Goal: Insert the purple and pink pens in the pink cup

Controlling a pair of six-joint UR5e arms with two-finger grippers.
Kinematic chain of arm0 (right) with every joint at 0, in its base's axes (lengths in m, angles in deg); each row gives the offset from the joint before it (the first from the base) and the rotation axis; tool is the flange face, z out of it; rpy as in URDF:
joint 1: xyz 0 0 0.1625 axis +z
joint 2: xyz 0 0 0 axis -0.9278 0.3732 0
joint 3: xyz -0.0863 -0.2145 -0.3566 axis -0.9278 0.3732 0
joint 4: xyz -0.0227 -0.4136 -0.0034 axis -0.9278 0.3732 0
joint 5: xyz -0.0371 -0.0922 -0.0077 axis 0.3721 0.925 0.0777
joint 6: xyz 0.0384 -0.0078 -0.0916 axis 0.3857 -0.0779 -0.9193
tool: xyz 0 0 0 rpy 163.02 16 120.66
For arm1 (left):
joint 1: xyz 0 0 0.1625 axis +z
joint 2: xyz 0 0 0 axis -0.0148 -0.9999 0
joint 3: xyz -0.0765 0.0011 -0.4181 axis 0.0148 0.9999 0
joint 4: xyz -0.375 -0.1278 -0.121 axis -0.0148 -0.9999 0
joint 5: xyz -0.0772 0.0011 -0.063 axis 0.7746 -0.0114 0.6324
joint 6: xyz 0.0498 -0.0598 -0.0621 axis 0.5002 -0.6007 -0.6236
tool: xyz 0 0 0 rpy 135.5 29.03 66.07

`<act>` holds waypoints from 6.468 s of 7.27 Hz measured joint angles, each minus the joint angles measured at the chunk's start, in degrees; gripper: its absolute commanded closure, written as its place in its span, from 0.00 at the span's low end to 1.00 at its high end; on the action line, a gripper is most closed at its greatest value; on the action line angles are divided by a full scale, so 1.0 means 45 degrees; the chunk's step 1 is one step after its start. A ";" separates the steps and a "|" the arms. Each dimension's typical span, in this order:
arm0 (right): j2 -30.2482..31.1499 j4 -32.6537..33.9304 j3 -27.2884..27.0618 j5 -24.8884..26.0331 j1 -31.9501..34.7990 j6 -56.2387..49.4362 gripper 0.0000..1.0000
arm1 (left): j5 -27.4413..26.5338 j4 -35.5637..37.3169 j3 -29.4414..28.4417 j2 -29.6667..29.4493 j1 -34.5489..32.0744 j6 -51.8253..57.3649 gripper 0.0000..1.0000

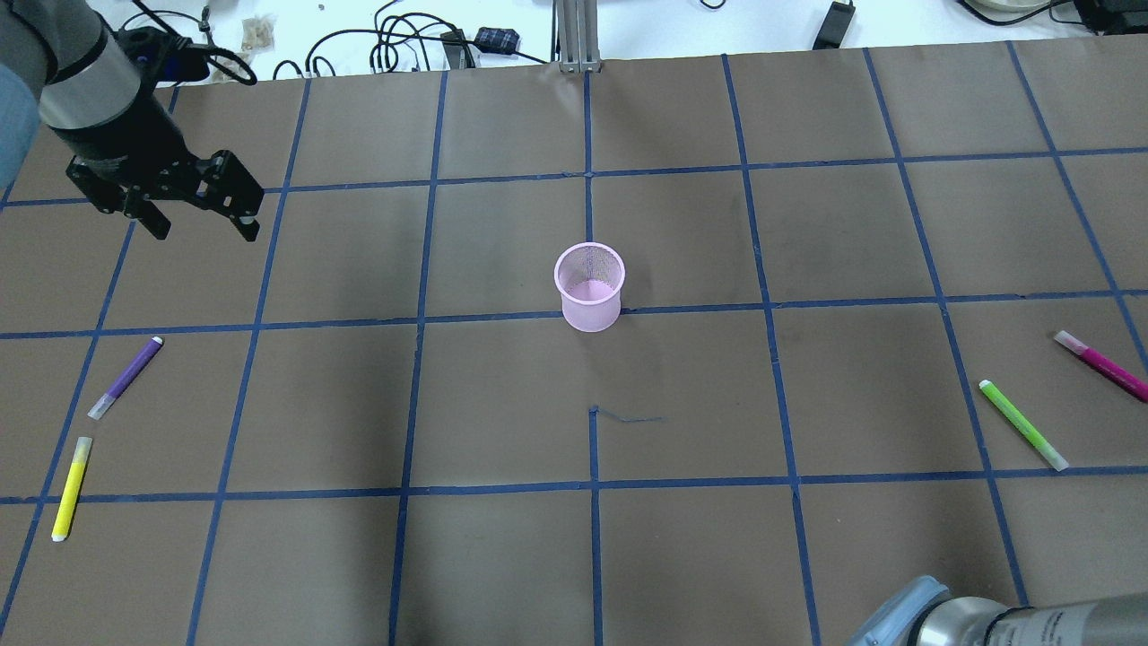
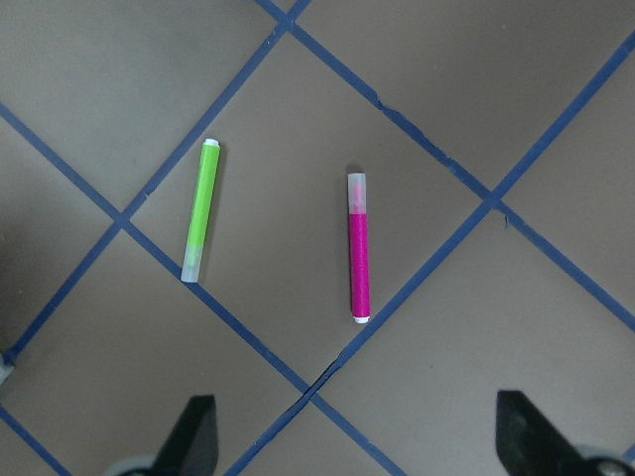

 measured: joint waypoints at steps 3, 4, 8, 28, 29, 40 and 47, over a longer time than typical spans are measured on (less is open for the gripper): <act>-0.2416 0.3099 -0.1295 -0.1469 -0.1041 -0.2223 0.01 | -0.0086 0.3683 0.2242 -0.1125 0.2537 0.4219 0.00; -0.2689 0.3636 -0.1936 -0.2008 -0.1131 -0.2349 0.03 | -0.0244 0.4602 0.2487 -0.1659 0.2967 0.4792 0.00; -0.3135 0.5743 -0.3705 -0.2800 -0.1316 -0.3679 0.22 | -0.0577 0.6936 0.2630 -0.3766 0.4132 0.8854 0.00; 0.0756 0.4565 -0.0885 -0.0129 0.8526 0.5880 1.00 | 0.0146 0.5876 0.1942 -0.3214 0.3252 0.9189 1.00; 0.0726 0.4360 -0.0802 0.0847 0.9800 0.8780 1.00 | 0.0583 0.5438 0.1913 -0.2737 0.2930 0.8450 1.00; -0.1813 0.1332 0.0390 -0.0401 1.6588 2.3054 1.00 | 0.3451 0.4472 0.1830 -0.0661 0.0368 0.3306 1.00; -0.3477 -0.0570 0.2322 0.0524 1.6439 2.1939 0.00 | 0.4023 0.4437 0.1860 -0.0448 0.0283 0.3246 1.00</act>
